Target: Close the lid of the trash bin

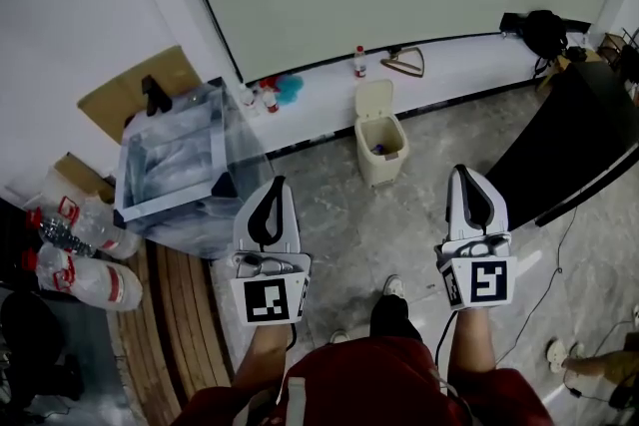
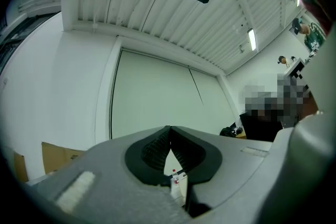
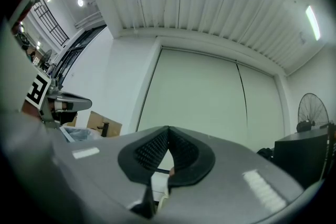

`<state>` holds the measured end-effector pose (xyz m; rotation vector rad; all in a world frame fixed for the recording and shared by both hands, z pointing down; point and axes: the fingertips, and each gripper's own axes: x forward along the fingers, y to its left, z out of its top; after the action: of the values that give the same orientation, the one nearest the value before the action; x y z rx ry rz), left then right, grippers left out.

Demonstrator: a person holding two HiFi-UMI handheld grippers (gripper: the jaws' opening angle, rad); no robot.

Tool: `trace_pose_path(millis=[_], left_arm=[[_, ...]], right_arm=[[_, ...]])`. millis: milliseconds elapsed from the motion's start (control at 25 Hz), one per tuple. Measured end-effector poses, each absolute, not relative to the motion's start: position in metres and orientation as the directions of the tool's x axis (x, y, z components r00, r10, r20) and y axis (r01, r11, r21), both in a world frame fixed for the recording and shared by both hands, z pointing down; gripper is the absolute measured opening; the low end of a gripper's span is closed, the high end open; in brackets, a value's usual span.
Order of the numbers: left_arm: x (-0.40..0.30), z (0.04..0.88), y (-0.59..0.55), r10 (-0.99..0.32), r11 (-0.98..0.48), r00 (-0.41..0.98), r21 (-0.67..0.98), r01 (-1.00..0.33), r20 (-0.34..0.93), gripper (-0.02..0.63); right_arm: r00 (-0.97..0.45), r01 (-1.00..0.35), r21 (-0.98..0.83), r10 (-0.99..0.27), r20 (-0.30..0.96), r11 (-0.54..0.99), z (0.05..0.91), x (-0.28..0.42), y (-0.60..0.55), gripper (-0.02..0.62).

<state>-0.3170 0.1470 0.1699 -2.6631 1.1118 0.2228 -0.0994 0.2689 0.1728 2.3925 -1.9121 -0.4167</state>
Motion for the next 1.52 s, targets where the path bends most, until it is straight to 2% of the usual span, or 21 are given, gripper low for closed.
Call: trace_pose_path(millis=[960, 1520], left_arm=[[-0.087, 0.149, 0.065, -0.698, -0.661, 0.688, -0.19, -0.726, -0.2, -0.003], [-0.052, 0.169, 0.021, -0.718, -0.645, 0.671, -0.183, -0.742, -0.185, -0.003]], right_arm=[[0.163, -0.967, 0.174, -0.976, -0.143, -0.187, 0.164, 0.135, 0.191, 0.0], [0.114, -0.977, 0.164, -0.986, -0.121, -0.133, 0.185, 0.161, 0.135, 0.0]])
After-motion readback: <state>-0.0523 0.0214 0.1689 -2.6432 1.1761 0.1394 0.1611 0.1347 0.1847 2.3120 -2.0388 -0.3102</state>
